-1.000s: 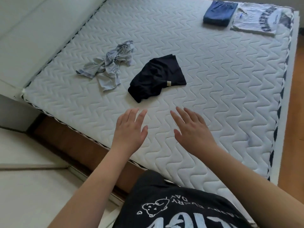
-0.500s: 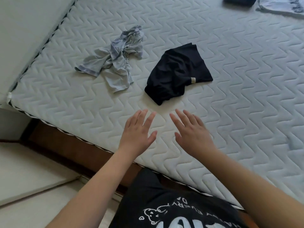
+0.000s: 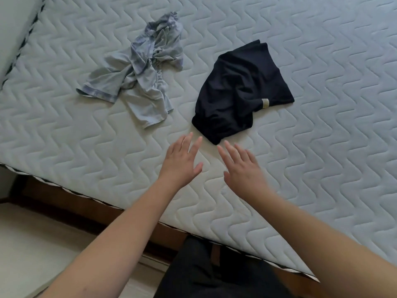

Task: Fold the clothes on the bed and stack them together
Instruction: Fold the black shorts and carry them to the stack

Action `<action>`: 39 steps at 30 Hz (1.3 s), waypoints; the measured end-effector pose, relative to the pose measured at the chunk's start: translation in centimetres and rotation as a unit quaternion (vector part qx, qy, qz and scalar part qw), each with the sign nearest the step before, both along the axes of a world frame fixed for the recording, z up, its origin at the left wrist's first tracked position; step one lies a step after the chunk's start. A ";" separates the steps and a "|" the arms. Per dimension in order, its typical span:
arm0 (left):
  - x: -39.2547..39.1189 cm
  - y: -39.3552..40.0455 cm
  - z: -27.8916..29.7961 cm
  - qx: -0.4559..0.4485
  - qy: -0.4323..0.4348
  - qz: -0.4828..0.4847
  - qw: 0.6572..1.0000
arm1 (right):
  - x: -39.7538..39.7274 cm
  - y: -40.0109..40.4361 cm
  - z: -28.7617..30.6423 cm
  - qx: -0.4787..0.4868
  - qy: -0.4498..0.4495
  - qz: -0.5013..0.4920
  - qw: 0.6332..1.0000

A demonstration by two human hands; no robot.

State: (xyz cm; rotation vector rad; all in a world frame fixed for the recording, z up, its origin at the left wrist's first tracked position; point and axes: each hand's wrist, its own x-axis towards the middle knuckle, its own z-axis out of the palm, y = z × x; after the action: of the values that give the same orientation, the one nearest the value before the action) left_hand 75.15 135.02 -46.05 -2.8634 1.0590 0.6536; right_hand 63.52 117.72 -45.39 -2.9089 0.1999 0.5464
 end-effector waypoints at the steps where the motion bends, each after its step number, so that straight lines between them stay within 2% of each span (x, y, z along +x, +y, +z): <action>1: 0.8 -0.4 -1.1 0.004 0.005 0.002 1.000 | 0.9 -0.1 -1.2 0.001 0.003 0.001 1.000; 9: 5.7 -3.4 -9.6 0.016 0.008 0.021 1.000 | 7.3 -0.8 -10.6 0.001 -0.003 0.026 1.000; 14: 9.1 -4.6 -15.3 -0.003 0.051 0.069 0.996 | 10.1 -1.5 -17.1 -0.009 0.006 0.029 1.000; 21: 12.9 -6.7 -21.3 -0.005 0.075 0.092 0.993 | 11.5 -3.4 -22.3 -0.017 -0.017 0.043 0.999; 27: 15.4 -8.9 -22.5 -0.080 0.034 0.133 0.987 | 13.4 -6.3 -23.2 0.004 -0.054 0.017 0.998; 30: 14.9 -10.1 -21.9 -0.145 0.103 0.206 0.962 | 13.6 -7.1 -22.5 0.032 -0.060 0.012 0.998; 32: 13.6 -10.5 -21.3 -0.180 0.132 0.221 0.949 | 13.1 -7.4 -21.7 0.058 -0.069 0.001 0.996; 36: 9.4 -10.8 -19.2 -0.232 0.183 0.228 0.928 | 10.0 -7.9 -19.3 0.120 -0.097 -0.091 0.984; 39: 6.1 -11.2 -16.8 -0.243 0.201 0.271 0.909 | 6.7 -8.4 -16.5 0.218 -0.125 -0.187 0.950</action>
State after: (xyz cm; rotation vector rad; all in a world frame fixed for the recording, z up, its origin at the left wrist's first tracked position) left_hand 81.27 123.83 -62.83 -3.6104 0.4602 1.2032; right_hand 70.24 109.30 -61.93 -2.3937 0.5103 0.1324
